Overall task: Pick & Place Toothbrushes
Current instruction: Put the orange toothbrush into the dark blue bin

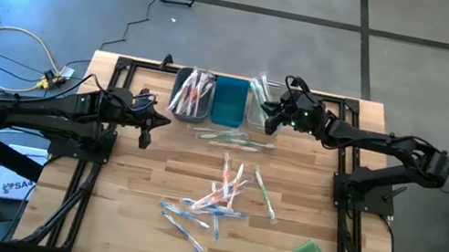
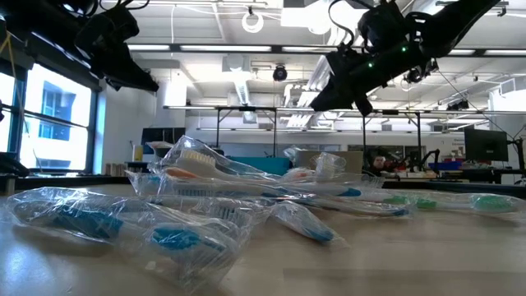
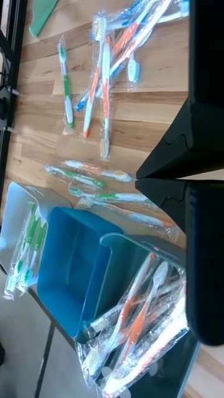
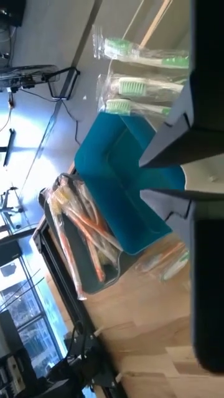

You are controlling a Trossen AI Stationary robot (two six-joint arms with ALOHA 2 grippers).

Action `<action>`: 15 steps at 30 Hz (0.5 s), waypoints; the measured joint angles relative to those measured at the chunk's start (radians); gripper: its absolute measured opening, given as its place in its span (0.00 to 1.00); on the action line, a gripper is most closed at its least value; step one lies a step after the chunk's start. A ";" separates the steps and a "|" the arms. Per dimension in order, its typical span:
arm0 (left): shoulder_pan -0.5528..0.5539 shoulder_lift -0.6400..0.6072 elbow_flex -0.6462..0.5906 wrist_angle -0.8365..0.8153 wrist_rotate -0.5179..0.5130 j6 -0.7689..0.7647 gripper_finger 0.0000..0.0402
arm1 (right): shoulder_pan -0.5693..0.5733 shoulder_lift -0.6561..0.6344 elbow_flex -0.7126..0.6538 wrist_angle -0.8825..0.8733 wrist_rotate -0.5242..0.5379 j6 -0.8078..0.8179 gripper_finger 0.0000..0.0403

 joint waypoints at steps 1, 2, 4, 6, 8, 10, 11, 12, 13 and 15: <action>0.000 0.000 0.000 -0.004 0.000 0.000 0.00 | 0.000 0.000 -0.002 0.000 0.000 -0.003 0.11; 0.000 0.000 0.000 -0.010 0.000 0.000 0.00 | 0.000 0.000 -0.006 0.001 0.000 -0.004 0.09; 0.000 0.000 0.000 -0.022 0.000 0.001 0.00 | 0.000 -0.002 -0.018 0.001 0.000 -0.003 0.06; 0.000 0.000 0.000 -0.025 0.000 0.000 0.00 | -0.001 -0.015 -0.045 0.015 0.000 0.001 0.03; 0.000 0.000 0.000 -0.028 -0.001 -0.001 0.00 | 0.000 -0.036 -0.084 0.059 0.000 0.015 0.02; 0.000 0.000 0.000 -0.033 -0.001 -0.001 0.00 | 0.000 -0.062 -0.133 0.127 -0.002 0.023 0.01; 0.000 0.000 0.000 -0.032 -0.002 -0.001 0.00 | 0.000 -0.079 -0.161 0.163 -0.007 0.021 0.01; 0.000 0.000 0.000 -0.032 -0.003 -0.001 0.00 | 0.000 -0.097 -0.185 0.197 -0.007 0.018 0.01; 0.000 0.000 0.000 -0.032 -0.003 -0.001 0.00 | 0.000 -0.118 -0.208 0.233 -0.007 0.018 0.01; 0.000 0.000 0.000 -0.032 -0.003 0.001 0.00 | 0.000 -0.157 -0.248 0.284 -0.009 0.018 0.01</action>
